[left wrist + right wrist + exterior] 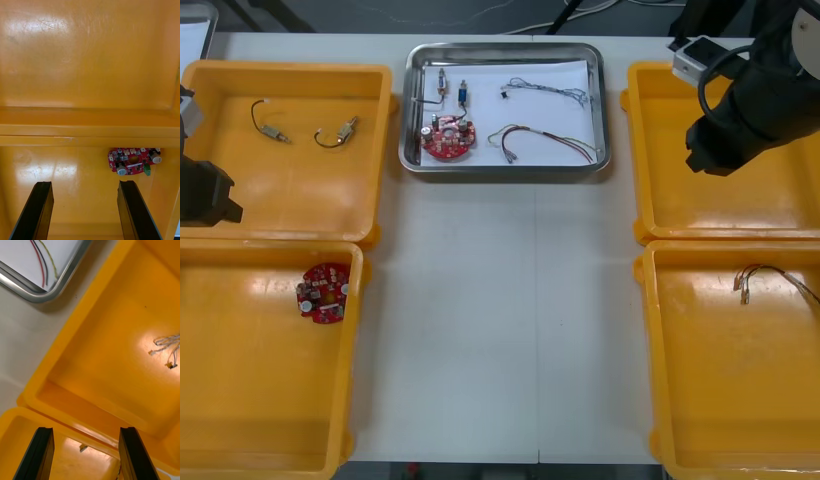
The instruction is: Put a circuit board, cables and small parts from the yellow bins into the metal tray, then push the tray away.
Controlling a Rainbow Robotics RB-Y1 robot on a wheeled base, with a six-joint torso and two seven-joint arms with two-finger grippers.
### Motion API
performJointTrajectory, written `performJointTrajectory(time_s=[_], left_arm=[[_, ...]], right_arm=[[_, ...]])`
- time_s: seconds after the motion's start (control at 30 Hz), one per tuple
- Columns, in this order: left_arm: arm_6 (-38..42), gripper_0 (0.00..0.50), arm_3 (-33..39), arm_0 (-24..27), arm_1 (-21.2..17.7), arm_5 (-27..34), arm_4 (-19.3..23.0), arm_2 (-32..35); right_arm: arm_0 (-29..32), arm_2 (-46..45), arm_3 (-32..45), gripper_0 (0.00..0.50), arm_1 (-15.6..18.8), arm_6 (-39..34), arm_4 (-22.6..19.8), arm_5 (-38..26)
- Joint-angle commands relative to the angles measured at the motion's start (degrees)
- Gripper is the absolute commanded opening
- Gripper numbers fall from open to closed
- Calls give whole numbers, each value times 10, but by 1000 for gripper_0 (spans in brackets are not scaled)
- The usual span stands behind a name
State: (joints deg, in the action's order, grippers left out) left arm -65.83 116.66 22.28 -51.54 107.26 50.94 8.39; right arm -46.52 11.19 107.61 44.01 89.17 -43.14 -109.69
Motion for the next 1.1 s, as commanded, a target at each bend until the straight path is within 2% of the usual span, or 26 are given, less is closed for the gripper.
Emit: performJointTrajectory(time_s=[0.03, 0.37, 0.6, 0.87, 1.1], left_arm=[[-38, 500, 6, -8, -22, -5, -5, 17], [-38, 500, 6, -8, -22, -5, -5, 17], [-38, 500, 6, -8, -22, -5, -5, 17], [-38, 500, 6, -8, -22, -5, -5, 17], [-38, 500, 6, -8, -22, -5, -5, 17]], right_arm=[[35, -42, 21, 500, 42, -58, -3, -3], [120, -122, 34, 500, 64, -168, -2, -3], [189, -194, 63, 500, 64, -179, -11, -3], [279, -256, 119, 500, 46, -199, -18, -3], [311, -281, 134, 500, 26, -211, -13, -3]])
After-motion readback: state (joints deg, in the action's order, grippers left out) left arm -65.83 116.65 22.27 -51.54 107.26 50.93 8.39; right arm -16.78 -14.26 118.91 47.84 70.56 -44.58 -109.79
